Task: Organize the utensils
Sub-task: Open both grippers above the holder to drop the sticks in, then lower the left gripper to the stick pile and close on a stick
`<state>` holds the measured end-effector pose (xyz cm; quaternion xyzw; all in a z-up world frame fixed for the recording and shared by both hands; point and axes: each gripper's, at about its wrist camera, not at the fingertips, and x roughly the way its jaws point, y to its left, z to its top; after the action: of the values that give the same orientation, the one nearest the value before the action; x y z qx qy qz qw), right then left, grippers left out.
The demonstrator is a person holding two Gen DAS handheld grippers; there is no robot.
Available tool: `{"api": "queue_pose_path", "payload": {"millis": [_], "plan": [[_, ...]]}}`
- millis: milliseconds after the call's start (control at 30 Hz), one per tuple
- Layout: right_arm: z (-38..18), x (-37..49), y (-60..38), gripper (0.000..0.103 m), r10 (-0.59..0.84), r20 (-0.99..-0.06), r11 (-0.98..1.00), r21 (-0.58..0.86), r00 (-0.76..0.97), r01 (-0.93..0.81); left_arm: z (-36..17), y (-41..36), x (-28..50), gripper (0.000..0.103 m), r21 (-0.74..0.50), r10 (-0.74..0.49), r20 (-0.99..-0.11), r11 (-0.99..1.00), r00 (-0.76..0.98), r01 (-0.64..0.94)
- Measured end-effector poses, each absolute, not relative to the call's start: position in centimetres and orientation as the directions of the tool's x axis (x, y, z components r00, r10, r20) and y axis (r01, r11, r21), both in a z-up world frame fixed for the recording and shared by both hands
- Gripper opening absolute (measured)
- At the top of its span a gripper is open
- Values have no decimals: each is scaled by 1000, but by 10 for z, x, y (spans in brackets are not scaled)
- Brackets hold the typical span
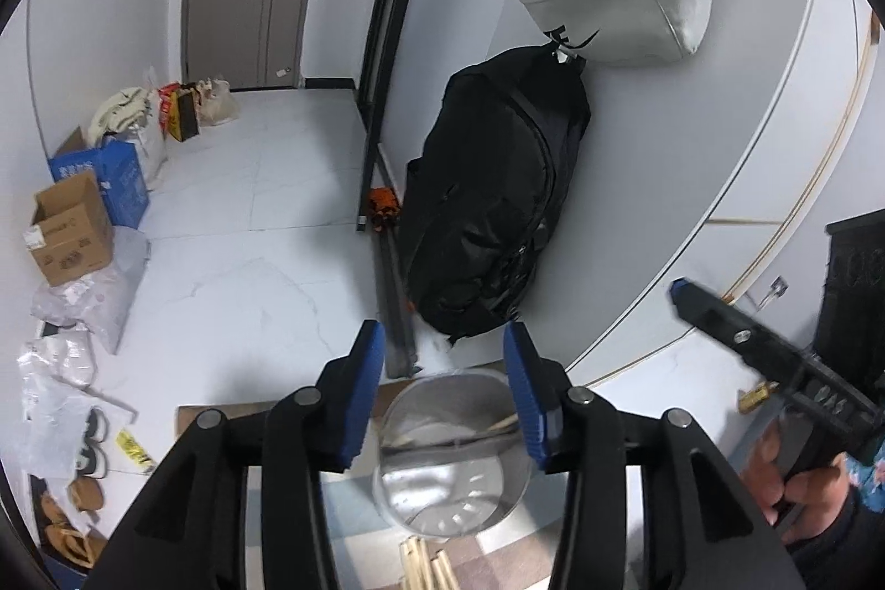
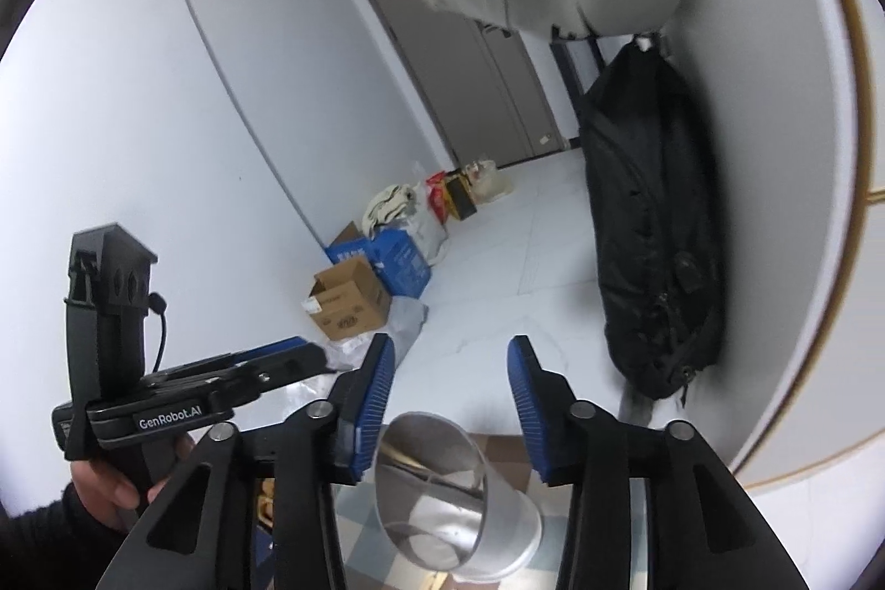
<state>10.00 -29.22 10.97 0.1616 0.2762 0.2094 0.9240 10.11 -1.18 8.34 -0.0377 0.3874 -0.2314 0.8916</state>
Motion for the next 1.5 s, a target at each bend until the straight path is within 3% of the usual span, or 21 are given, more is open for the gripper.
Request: {"api": "queue_pose_path", "payload": {"millis": [133, 200, 467, 600, 867, 1133, 1333, 1500], "plan": [[115, 78, -292, 57, 496, -419, 848, 421, 760, -322, 85, -11, 90, 49, -218, -409, -682, 905, 606, 366], [118, 68, -292, 60, 505, -409, 843, 423, 760, -332, 86, -9, 84, 58, -214, -403, -686, 907, 606, 362], [121, 30, -289, 67, 516, -383, 836, 418, 766, -354, 89, -3, 56, 60, -178, -364, -677, 924, 640, 337], [111, 19, -290, 67, 511, -408, 837, 436, 756, -331, 78, 5, 41, 73, -179, -335, -680, 938, 652, 295], [67, 4, -293, 74, 522, -503, 834, 470, 689, -289, 3, 19, 23, 74, -185, -283, -770, 957, 572, 224], [14, 2, -291, 79, 528, -584, 836, 487, 617, -254, -89, 11, 36, 73, -108, -167, -905, 980, 391, 169], [-6, -3, -293, 79, 529, -597, 833, 501, 603, -235, -116, -5, 46, 73, -29, -99, -935, 978, 340, 207], [-5, -2, -294, 79, 533, -586, 827, 513, 610, -230, -120, -5, 44, 73, -31, -102, -945, 974, 310, 225]]}}
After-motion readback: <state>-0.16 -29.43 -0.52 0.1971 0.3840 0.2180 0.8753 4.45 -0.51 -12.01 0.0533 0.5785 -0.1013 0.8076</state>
